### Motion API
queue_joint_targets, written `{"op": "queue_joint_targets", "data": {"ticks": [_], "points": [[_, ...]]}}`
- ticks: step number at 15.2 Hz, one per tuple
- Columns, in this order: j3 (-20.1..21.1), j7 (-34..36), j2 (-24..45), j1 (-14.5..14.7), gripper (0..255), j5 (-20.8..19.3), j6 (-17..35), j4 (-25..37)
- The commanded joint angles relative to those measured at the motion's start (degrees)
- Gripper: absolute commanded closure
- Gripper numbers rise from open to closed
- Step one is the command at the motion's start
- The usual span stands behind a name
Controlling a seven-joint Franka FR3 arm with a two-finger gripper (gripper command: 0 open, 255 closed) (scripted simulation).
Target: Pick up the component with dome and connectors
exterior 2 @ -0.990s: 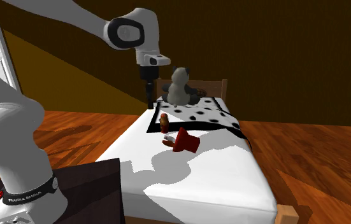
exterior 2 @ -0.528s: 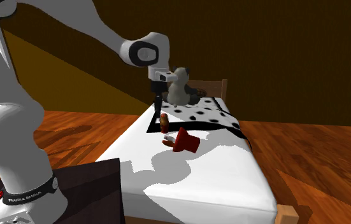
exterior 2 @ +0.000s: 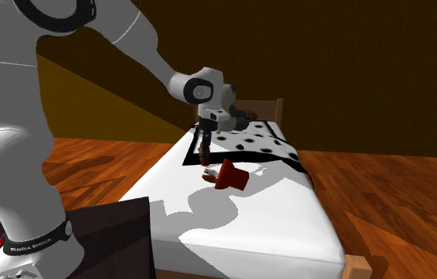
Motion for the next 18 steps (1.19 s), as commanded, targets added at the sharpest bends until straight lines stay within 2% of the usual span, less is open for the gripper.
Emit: {"op": "queue_joint_targets", "data": {"ticks": [1, 10, 18], "points": [[0.12, 2.68, 4.95, 0.95, 0, -1.13, 0.72, 3.43], [-1.49, 10.63, 25.22, 5.81, 0, -4.03, 0.70, 20.68], [-2.18, 10.64, 29.34, 6.38, 0, -4.80, 4.57, 20.88]]}}
